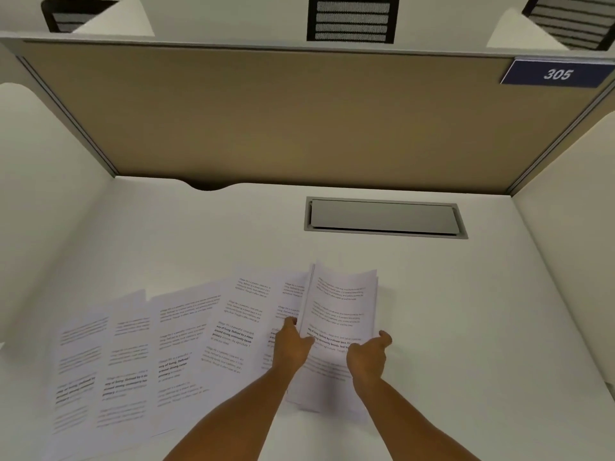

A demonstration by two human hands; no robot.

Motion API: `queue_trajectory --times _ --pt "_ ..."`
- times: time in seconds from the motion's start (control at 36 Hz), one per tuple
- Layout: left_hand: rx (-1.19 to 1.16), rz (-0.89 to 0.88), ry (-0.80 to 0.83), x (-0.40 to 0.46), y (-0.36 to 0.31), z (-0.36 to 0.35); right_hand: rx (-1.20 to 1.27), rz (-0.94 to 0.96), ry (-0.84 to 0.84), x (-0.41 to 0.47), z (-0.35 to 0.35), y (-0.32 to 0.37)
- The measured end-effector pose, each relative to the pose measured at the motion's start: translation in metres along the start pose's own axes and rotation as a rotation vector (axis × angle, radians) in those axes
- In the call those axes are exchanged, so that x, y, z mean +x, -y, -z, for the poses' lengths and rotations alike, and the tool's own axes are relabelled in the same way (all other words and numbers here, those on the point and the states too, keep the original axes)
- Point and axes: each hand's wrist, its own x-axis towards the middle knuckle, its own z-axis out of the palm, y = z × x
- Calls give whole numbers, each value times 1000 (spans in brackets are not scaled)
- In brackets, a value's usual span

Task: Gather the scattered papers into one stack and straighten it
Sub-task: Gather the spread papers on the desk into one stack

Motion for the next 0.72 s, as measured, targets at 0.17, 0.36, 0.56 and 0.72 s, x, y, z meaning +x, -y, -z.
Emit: queue_trajectory --times 0.17,0.36,0.56,0.72 --pt "-18 -96 38 -16 -4 13 43 141 20 -16 12 1" --pt "46 -129 -62 -26 -3 46 206 182 129 -37 12 3" --pt "47 -83 -139 -22 7 77 251 208 264 -54 1 9" --pt "47 -43 -141 -16 19 81 153 224 260 -53 -9 9"
